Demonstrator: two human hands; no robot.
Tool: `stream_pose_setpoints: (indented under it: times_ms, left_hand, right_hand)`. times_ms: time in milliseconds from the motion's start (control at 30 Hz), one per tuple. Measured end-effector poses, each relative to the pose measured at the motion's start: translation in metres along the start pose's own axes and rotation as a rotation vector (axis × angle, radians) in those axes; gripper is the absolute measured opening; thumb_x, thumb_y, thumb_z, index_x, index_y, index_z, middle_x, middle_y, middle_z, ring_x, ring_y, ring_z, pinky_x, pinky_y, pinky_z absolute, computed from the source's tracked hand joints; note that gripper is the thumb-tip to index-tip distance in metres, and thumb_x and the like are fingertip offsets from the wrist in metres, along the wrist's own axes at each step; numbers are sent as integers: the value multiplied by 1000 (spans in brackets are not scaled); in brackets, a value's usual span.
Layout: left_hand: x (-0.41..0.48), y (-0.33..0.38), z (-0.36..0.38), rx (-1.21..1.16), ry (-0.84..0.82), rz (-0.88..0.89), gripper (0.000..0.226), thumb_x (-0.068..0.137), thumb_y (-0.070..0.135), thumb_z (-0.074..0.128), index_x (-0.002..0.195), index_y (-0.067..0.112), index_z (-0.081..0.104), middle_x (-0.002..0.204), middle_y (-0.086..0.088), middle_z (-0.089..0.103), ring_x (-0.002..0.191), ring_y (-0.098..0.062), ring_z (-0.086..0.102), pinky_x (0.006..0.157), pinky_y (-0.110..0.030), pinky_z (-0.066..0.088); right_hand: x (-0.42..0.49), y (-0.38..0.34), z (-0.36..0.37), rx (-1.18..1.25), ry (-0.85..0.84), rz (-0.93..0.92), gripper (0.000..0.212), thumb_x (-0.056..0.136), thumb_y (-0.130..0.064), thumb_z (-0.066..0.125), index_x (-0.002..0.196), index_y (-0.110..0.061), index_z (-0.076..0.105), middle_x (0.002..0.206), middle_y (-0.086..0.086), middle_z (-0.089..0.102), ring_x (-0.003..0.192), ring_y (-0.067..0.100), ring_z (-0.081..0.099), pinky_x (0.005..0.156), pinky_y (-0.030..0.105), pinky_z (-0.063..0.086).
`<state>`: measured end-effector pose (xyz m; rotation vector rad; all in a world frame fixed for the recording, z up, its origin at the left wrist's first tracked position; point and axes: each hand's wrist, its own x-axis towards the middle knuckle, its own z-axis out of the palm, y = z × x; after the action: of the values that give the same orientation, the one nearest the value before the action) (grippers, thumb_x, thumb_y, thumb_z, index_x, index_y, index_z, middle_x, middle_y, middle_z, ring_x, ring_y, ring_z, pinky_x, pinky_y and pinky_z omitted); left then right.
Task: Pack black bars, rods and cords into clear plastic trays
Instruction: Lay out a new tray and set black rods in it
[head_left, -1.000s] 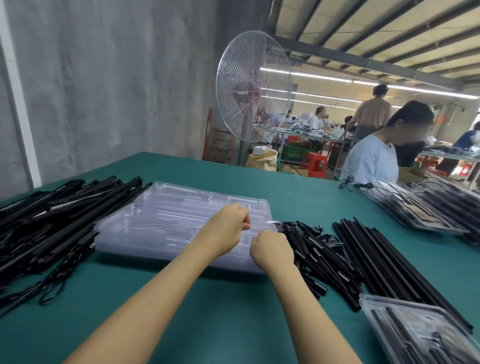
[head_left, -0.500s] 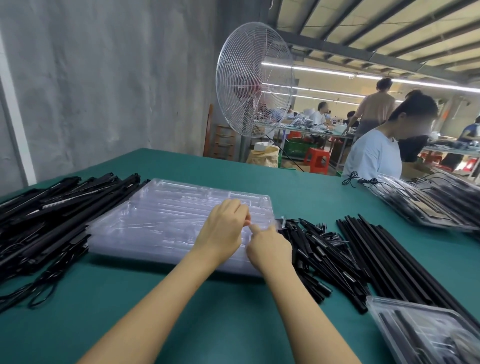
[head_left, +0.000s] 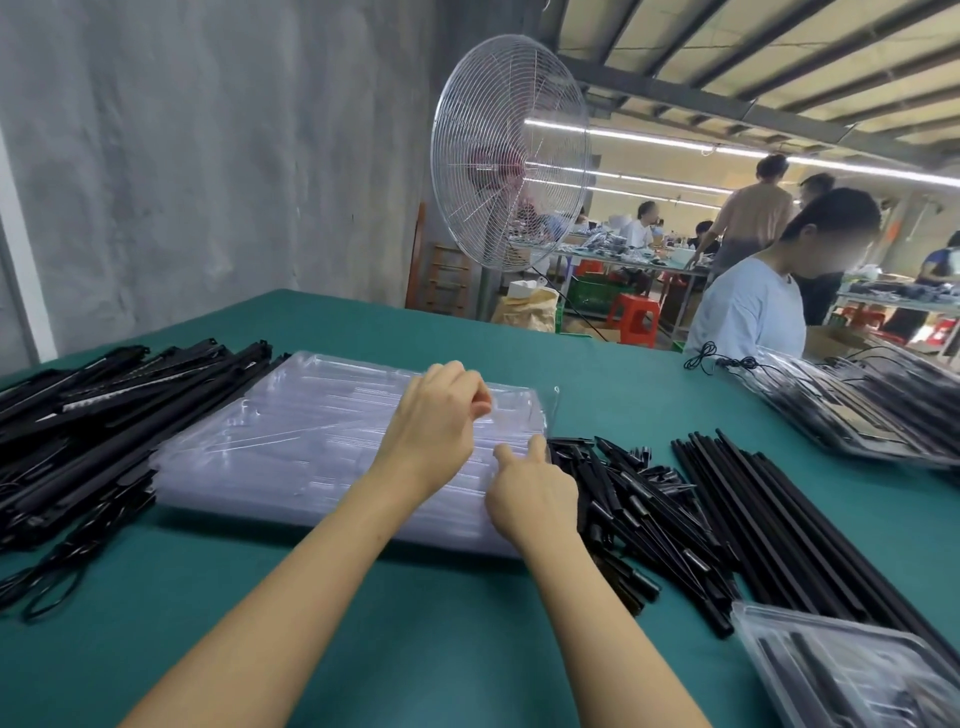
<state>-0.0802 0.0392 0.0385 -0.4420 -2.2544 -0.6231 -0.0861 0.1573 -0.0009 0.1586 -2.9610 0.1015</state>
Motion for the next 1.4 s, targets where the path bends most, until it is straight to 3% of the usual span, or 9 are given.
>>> stream_pose_setpoints:
  times_ms: [233, 400, 633, 867, 1000, 1400]
  left_hand:
    - [-11, 1, -1, 60, -10, 78, 15, 82, -7, 59, 76, 6, 58, 77, -8, 55, 72, -26, 49, 71, -31, 32]
    - [-14, 2, 1, 68, 2, 98, 17, 79, -10, 61, 74, 6, 58, 75, -8, 55, 71, -28, 52, 68, -33, 35]
    - [-20, 4, 2, 106, 4, 113, 22, 73, -14, 66, 72, 7, 58, 72, -7, 54, 66, -28, 52, 64, -26, 20]
    - [-21, 4, 2, 121, -3, 104, 23, 73, -13, 67, 73, 8, 58, 73, -5, 55, 67, -25, 51, 68, -23, 21]
    - [-20, 4, 5, 82, 18, 74, 20, 75, -11, 65, 73, 7, 58, 73, -6, 55, 68, -27, 53, 66, -30, 30]
    - [-11, 2, 7, 76, 28, 54, 14, 82, -7, 60, 76, 5, 58, 76, -9, 56, 72, -30, 51, 66, -27, 20]
  right_hand:
    - [13, -2, -4, -98, -107, 1, 40, 97, -19, 27, 135, -12, 39, 141, 18, 39, 124, 28, 46, 87, 34, 38]
    - [17, -3, -9, -114, -147, 3, 39, 96, -17, 30, 132, -10, 41, 134, 12, 48, 120, 25, 49, 75, 33, 32]
    - [22, -6, -16, -95, -185, 20, 37, 95, -13, 33, 130, -12, 46, 132, 7, 51, 118, 23, 51, 74, 30, 34]
    - [23, -4, -8, -89, -110, 7, 37, 95, -12, 33, 131, -9, 43, 129, 7, 54, 117, 24, 54, 77, 32, 37]
    - [24, 3, -9, -105, -70, -40, 34, 96, -13, 32, 126, -12, 47, 127, 7, 56, 115, 25, 55, 74, 31, 34]
    - [30, 7, -13, -56, 16, -91, 29, 93, -8, 36, 115, -12, 53, 117, 9, 60, 106, 28, 59, 72, 30, 35]
